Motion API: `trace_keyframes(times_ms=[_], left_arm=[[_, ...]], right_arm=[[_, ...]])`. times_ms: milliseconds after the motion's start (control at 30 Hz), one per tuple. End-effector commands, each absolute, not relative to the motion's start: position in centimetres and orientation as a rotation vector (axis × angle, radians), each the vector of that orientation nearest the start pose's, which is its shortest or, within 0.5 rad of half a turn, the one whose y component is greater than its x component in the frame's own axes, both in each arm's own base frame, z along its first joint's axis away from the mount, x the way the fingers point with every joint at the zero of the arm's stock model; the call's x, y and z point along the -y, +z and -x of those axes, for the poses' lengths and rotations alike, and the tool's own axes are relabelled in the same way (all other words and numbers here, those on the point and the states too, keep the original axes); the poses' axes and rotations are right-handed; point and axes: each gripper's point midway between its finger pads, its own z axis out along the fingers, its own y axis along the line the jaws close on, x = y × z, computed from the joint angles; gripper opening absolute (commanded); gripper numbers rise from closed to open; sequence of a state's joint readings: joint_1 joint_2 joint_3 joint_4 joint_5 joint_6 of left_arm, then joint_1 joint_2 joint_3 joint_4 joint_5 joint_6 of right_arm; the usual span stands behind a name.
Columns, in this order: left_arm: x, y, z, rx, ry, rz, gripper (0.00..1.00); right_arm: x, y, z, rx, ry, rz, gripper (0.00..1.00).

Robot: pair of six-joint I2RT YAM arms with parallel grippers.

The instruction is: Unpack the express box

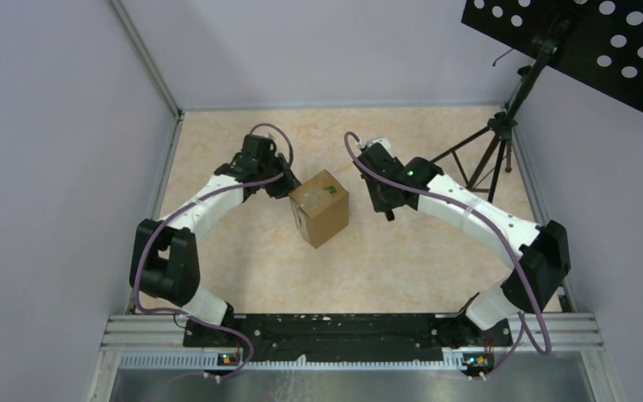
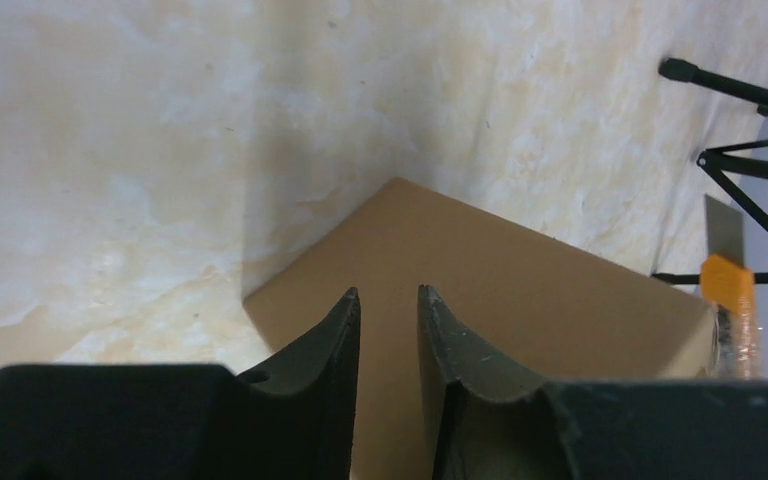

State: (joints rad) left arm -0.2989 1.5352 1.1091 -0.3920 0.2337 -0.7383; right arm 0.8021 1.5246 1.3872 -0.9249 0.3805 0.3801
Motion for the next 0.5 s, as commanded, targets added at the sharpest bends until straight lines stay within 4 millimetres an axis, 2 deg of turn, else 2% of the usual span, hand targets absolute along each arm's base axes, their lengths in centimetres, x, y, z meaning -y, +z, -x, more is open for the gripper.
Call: trace_keyframes(times_ms=[0, 167, 467], left_arm=[[21.5, 16.6, -37.1, -2.375, -0.889, 0.340, 0.31], [23.0, 15.6, -35.9, -2.404, -0.936, 0.337, 0.31], [25.2, 14.2, -33.9, -2.446, -1.014, 0.291, 0.31]], right_arm=[[-20.0, 22.0, -27.5, -2.384, -0.059, 0.344, 0.00], [-19.7, 23.7, -26.8, -2.366, -0.080, 0.377, 0.00], [-21.7, 25.8, -25.6, -2.333, -0.045, 0.481, 0.00]])
